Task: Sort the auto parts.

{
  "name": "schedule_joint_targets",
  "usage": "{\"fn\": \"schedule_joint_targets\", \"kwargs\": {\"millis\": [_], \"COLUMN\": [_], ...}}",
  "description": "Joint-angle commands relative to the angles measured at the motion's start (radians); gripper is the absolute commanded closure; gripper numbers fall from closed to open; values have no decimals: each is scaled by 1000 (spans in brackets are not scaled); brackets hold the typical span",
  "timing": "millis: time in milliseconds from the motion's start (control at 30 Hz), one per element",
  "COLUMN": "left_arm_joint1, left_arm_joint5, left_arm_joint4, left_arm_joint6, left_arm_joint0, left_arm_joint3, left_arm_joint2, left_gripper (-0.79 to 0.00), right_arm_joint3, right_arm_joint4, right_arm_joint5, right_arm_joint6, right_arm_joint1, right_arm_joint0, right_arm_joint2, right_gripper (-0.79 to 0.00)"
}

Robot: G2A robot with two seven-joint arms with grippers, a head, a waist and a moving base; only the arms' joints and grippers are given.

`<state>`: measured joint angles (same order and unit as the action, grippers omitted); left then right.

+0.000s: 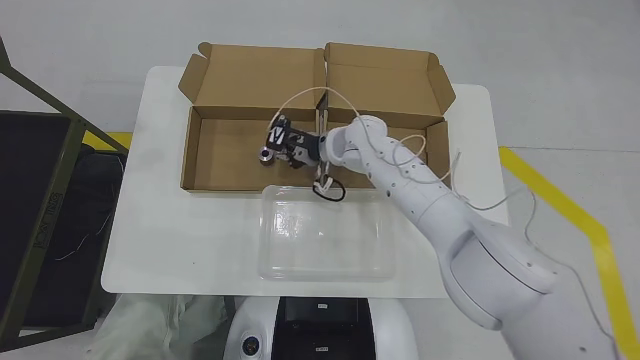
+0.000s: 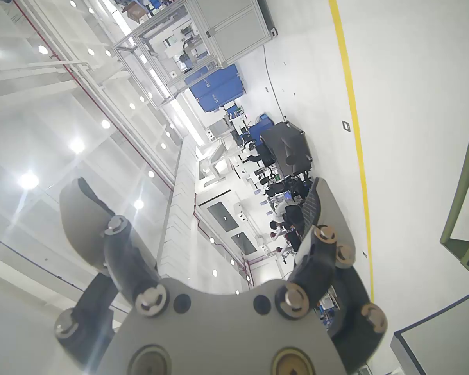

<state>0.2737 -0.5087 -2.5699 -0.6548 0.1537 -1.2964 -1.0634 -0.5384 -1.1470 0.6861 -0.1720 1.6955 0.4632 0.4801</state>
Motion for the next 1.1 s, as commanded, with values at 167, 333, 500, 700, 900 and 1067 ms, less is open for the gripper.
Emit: {"fn": "schedule_joint_targets", "kwargs": {"millis": [167,333,500,700,900,1067], "left_arm_joint1": [0,0,0,0,0,0], "left_arm_joint5": [0,0,0,0,0,0], "left_arm_joint4": [0,0,0,0,0,0], "left_arm_joint6": [0,0,0,0,0,0], "left_arm_joint0": [0,0,0,0,0,0], "left_arm_joint3": [0,0,0,0,0,0], "left_arm_joint2": [0,0,0,0,0,0], "left_gripper": [-785,-785,-785,-785,-785,-785], "right_arm_joint3": [45,63,61,20,-61,-166], "right_arm_joint4": [-7,-15,-29,-51,-83,-103], "right_arm_joint5": [9,15,23,47,55,68], "right_arm_joint6": [11,19,46,103,136,131], "right_arm_joint1": [23,33,33,15,-24,-69], "right_arm_joint0": [-10,-17,-30,-35,-24,14], "right_arm_joint2": [-4,-4,5,28,71,124], "right_gripper": [-268,-302,-332,-372,-372,-376]}}
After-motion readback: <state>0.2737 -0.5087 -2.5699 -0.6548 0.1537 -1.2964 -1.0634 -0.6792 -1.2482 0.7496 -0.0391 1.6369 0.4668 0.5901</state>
